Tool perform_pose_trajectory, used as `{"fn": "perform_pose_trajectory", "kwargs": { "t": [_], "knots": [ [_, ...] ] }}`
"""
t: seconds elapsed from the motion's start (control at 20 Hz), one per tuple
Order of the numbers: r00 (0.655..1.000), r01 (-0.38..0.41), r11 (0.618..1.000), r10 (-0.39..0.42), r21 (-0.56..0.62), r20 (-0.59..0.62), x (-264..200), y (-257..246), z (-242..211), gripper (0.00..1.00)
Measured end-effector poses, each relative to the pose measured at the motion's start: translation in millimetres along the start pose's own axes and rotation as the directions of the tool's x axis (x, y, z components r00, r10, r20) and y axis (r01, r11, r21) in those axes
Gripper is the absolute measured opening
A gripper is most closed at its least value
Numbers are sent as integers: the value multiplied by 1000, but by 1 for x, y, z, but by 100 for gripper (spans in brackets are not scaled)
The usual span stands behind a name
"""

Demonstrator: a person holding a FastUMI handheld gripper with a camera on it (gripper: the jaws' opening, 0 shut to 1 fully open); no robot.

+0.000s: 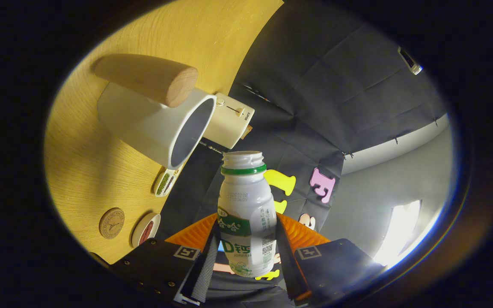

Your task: Take the bottle from table, then pour the juice into the cup, finally place the bottle on the coaster

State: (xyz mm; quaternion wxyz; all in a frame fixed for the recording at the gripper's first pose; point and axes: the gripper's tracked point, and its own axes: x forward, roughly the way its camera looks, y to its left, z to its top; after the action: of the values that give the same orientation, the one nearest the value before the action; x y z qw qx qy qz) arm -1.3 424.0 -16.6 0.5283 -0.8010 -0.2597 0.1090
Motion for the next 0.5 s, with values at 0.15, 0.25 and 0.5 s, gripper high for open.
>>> {"fn": "perform_pose_trajectory", "kwargs": {
  "t": [0.15, 0.25, 0.5],
  "knots": [
    [1000, 7, 1000, -7, -10, 5, -1, -1, 1, 68],
    [1000, 8, 1000, -8, -14, 8, -2, -2, 2, 67],
    [1000, 14, 1000, -13, -24, 15, -2, -4, 3, 68]
  ]
}}
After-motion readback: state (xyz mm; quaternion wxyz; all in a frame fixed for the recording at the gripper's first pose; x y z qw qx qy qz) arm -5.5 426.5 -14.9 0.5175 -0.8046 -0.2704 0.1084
